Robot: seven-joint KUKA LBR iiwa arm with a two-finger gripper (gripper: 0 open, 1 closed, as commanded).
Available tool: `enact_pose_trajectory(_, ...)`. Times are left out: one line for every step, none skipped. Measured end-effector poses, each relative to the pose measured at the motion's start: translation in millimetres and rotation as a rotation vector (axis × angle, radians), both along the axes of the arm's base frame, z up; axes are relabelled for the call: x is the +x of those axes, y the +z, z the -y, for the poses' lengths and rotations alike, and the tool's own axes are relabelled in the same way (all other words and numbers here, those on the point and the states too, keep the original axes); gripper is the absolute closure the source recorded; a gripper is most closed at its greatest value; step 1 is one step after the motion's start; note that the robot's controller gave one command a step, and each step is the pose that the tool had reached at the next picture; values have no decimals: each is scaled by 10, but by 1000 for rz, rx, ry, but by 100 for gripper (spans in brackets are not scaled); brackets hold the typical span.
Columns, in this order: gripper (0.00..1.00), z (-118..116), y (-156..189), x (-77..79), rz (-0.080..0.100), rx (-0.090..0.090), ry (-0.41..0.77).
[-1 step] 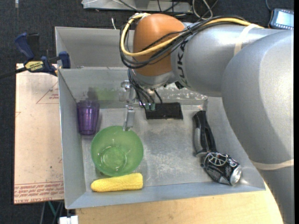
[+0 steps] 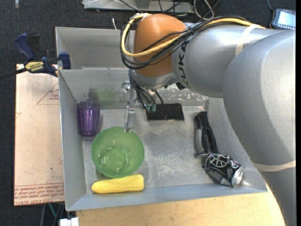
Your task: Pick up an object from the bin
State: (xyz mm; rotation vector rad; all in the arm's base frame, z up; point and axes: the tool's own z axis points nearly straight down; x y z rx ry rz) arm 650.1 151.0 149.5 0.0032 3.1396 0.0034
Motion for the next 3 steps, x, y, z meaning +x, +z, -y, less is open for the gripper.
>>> enact_pose_trajectory(0,-599,-819,-96,-4,-2,100)
enact_pose_trajectory(0,-592,-791,-356,15,-3,167)
enact_pose_trajectory(0,-807,-784,-893,6,-6,237)
